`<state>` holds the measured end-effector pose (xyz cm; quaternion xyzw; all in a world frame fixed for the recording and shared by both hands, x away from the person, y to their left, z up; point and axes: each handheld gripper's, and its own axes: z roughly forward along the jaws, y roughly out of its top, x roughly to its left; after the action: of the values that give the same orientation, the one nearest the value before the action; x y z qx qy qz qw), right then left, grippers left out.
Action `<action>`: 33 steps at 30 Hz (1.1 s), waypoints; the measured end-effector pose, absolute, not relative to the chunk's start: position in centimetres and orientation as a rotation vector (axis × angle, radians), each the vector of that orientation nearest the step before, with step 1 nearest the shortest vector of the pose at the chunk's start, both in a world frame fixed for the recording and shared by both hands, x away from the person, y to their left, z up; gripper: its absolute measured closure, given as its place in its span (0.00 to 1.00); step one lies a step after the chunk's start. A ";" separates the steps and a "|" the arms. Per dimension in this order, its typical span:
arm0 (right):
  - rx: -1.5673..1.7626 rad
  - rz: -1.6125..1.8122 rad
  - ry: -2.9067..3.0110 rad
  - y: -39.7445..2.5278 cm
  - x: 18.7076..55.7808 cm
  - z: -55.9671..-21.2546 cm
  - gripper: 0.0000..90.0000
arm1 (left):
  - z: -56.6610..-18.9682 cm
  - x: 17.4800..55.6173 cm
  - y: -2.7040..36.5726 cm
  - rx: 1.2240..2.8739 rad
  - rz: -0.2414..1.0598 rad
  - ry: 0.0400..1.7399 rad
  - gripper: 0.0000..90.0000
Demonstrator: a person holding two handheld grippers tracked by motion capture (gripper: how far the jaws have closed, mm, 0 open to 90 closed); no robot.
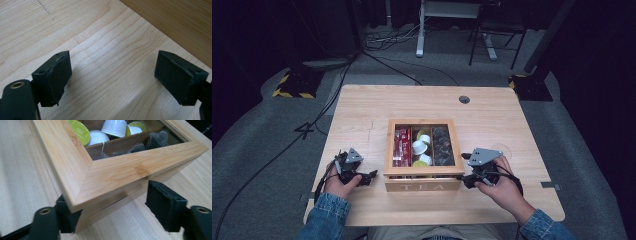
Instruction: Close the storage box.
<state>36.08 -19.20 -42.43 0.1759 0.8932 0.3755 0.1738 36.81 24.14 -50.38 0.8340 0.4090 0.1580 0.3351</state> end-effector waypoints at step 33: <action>0.779 1.285 2.407 -28.0 36.5 -38.2 0.17 | -50.4 36.5 25.1 2.183 0.395 1.038 0.17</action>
<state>36.52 -27.99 -38.17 0.2712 0.8385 0.4477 0.1514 36.48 25.12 -50.39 0.8384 0.3988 0.1519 0.3391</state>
